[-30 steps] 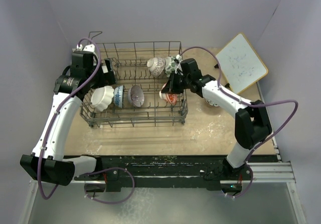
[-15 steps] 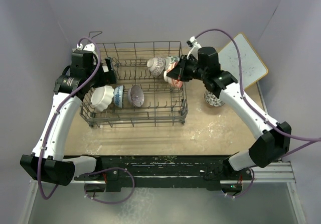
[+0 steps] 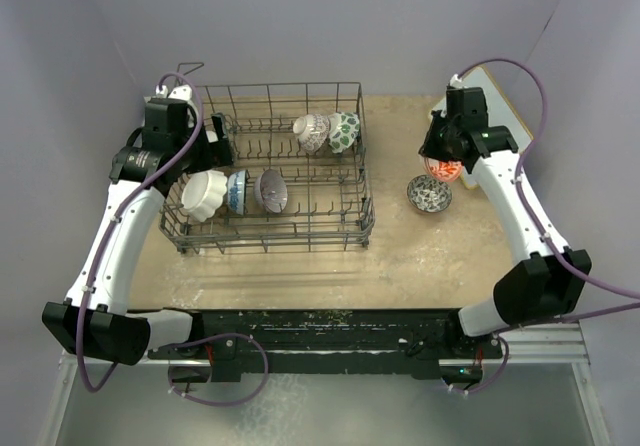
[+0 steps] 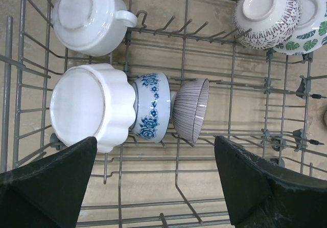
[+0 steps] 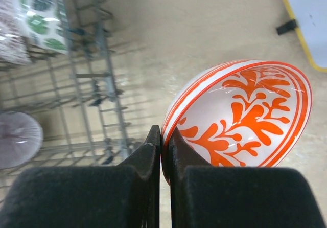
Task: Unload the bowls from the dish rack
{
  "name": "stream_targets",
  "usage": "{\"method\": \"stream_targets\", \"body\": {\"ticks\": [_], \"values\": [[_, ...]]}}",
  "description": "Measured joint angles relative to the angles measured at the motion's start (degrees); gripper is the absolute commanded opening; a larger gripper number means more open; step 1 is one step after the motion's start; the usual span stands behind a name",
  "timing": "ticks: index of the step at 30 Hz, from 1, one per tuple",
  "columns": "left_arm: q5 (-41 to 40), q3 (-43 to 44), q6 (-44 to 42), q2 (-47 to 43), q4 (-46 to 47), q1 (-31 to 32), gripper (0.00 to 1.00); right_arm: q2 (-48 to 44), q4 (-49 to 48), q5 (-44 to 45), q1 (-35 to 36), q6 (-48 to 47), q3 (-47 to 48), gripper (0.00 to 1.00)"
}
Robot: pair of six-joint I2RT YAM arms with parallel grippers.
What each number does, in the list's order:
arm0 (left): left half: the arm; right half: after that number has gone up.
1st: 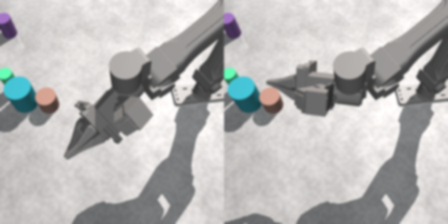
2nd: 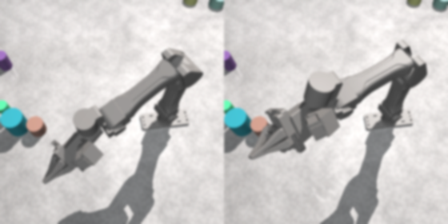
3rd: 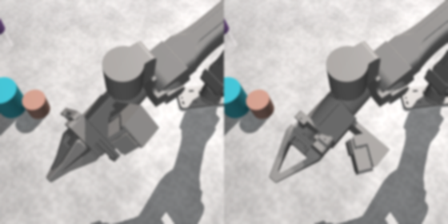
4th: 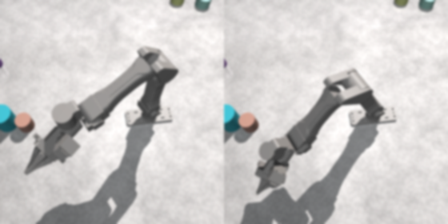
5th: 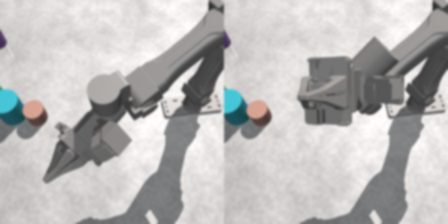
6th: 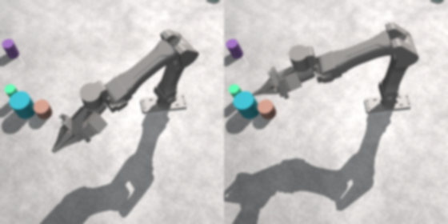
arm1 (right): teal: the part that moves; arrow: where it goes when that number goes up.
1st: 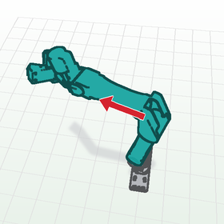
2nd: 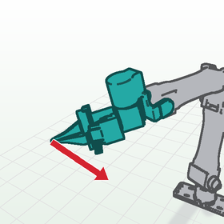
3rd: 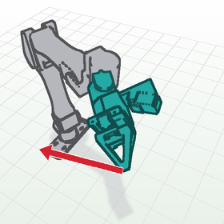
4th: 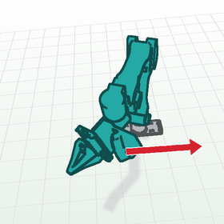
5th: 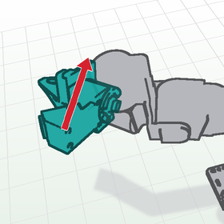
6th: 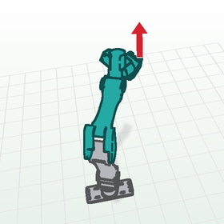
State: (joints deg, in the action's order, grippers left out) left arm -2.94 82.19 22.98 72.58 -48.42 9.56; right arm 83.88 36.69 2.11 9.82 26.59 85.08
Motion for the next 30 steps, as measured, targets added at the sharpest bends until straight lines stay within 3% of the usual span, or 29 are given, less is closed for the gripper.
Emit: {"method": "stream_targets", "body": {"ticks": [14, 30], "values": [[0.3, -0.6, 0.0, -0.1, 1.1, 0.0, 0.99, 13.4, 4.1, 8.7, 0.2, -7.3, -1.3, 0.00], [-0.3, -1.6, 0.0, -0.1, 1.6, 0.0, 0.99, 18.4, -0.5, 10.7, 2.3, -9.4, -6.7, 0.00]]}}
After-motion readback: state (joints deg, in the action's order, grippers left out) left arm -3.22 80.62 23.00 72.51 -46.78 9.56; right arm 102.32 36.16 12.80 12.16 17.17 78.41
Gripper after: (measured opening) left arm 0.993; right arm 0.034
